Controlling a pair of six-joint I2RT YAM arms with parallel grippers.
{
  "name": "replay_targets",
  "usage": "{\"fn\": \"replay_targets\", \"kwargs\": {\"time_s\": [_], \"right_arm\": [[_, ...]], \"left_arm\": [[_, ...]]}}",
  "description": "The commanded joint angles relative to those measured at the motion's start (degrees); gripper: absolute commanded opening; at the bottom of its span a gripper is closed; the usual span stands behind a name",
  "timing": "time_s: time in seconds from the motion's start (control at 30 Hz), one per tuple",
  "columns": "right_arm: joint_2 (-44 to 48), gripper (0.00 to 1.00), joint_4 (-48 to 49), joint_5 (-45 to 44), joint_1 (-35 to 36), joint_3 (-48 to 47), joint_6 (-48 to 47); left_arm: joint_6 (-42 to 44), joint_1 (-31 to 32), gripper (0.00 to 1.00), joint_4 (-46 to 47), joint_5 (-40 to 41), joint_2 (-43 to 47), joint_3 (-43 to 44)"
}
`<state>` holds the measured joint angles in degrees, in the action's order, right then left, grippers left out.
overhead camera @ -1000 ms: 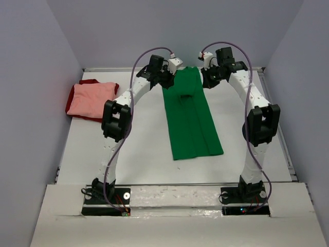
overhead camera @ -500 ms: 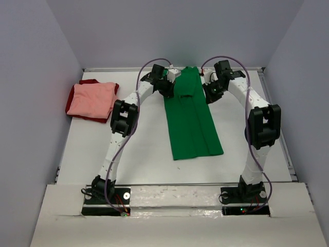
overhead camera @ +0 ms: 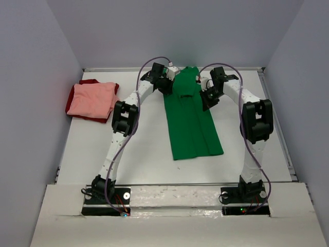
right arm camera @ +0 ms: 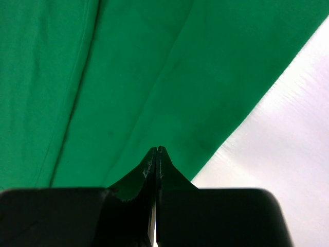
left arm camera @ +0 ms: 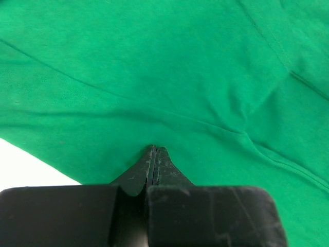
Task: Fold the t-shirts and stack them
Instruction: Fold the tshirt
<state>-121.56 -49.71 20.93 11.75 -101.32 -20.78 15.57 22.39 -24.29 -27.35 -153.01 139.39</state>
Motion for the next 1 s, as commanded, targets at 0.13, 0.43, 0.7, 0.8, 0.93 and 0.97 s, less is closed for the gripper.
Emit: {"fn": "replay_targets", "kwargs": {"time_s": [0.13, 0.43, 0.7, 0.8, 0.93, 0.97], "right_arm": [[1.41, 0.0, 0.41, 2.45, 0.47, 2.0, -0.05], [4.39, 0.0, 0.41, 3.76, 0.47, 4.98, 0.12], [7.74, 0.0, 0.93, 4.82, 0.47, 8.24, -0.32], [8.27, 0.0, 0.85, 5.0, 0.47, 8.42, -0.41], [8.97, 0.0, 0.85, 5.0, 0.47, 8.68, -0.58], [8.97, 0.0, 0.76, 4.83, 0.47, 8.59, -0.58]], "left_arm": [[0.34, -0.33, 0.0, -0.4, 5.11, -1.85, 4.4], [-2.65, -0.33, 0.0, 0.65, 10.47, -2.55, 3.78], [-6.87, -0.68, 0.0, 1.97, 19.43, -3.26, 5.28], [-9.15, -1.38, 0.0, 3.2, 22.52, -3.0, 5.36], [-9.6, -1.83, 0.0, 5.04, 24.19, -2.3, 5.63], [-9.6, -1.83, 0.0, 5.05, 24.19, -1.95, 5.28]]}}
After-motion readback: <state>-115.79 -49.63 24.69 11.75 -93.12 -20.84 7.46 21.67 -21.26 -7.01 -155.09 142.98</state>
